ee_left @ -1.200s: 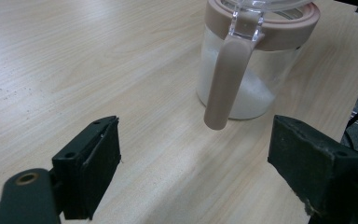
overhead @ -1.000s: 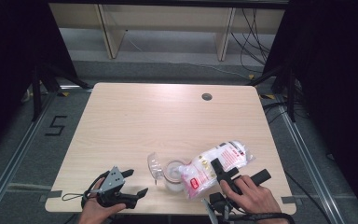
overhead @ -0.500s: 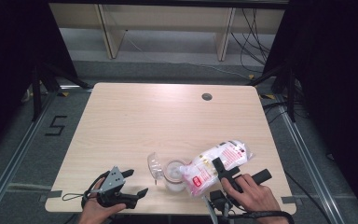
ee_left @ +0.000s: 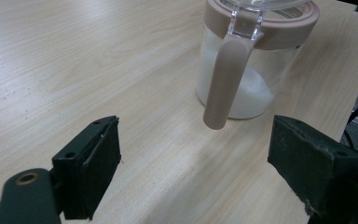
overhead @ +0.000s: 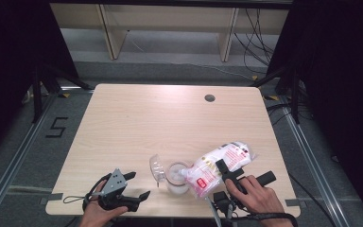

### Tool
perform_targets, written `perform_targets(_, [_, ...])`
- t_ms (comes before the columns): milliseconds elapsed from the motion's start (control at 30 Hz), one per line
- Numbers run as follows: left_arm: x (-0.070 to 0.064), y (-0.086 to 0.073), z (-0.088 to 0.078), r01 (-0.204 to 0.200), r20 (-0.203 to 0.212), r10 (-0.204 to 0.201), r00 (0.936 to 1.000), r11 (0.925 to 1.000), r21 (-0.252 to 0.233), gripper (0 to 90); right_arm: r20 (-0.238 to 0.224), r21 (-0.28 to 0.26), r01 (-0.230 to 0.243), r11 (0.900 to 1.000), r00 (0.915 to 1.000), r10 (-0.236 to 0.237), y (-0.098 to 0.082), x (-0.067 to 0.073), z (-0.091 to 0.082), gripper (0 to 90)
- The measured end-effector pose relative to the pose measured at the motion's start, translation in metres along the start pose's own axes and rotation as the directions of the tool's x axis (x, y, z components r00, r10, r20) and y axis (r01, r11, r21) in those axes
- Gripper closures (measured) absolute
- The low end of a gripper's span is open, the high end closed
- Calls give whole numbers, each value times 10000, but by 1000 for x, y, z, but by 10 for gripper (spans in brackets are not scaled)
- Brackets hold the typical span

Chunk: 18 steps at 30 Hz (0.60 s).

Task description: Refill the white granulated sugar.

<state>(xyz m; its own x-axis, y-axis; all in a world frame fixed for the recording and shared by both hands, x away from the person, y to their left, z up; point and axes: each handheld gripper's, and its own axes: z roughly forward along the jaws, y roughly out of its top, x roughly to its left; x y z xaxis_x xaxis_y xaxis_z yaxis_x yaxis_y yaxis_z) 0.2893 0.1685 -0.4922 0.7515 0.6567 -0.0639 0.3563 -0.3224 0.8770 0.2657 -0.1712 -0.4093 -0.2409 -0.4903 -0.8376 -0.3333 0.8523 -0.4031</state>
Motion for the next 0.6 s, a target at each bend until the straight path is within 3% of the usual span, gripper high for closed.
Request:
perform_targets(33, [0, 0, 0, 16, 4, -16, 10000, 10000, -3, 163, -43, 86, -534, 9985, 9986, 535, 0, 4, 0, 740])
perform_targets(67, [0, 0, 0, 37, 2, -37, 10000, 10000, -9, 163, -25, 74, -457, 9989, 9990, 457, 0, 4, 0, 741])
perform_targets(100, [2, 0, 0, -233, 17, 233, 9997, 9997, -19, 163, 28, -72, -145, 9999, 9999, 145, 0, 2, 1, 741])
perform_targets(167, [1, 0, 0, -234, 28, 234, 9997, 9997, -5, 163, -86, 60, -24, 10000, 10000, 24, 0, 2, 1, 741])
perform_targets(200, [0, 0, 1, -5, 9, 5, 10000, 10000, 33, 163, -63, 131, 92, 9999, 9999, -91, -1, 1, 2, 742])
perform_targets(267, [0, 0, 1, 34, 79, -35, 10000, 10000, 53, 163, -69, 99, -163, 9998, 9998, 164, 0, 4, 4, 742])
perform_targets(300, [0, 0, 1, 35, 53, -35, 10000, 10000, 27, 163, -71, 246, 99, 9996, 9999, -98, -1, 2, 3, 743])
perform_targets(367, [0, 0, 1, 41, 58, -41, 10000, 10000, 22, 163, -53, 175, -185, 9997, 9998, 186, -1, 4, 5, 743])
perform_targets(400, [0, 0, 1, 14, 26, -14, 10000, 10000, 12, 163, -60, 239, 243, 9994, 9997, -242, -1, 1, 5, 743])
perform_targets(433, [2, 0, 0, -316, 8, 316, 9995, 9995, 27, 163, -73, 369, 100, 9993, 9999, -97, -1, 2, 5, 743])
perform_targets(533, [2, 1, 0, -308, 2, 308, 9995, 9995, 21, 163, -46, 307, 132, 9994, 9999, -130, 0, 3, 7, 744])
perform_targets(567, [0, 0, 1, -22, 3, 22, 10000, 10000, 37, 163, -35, 242, 227, 9994, 9997, -226, 1, 2, 8, 744])
perform_targets(600, [0, 0, 1, 0, 45, 0, 10000, 10000, 21, 163, -65, 395, 84, 9992, 9999, -81, 2, 4, 7, 744])
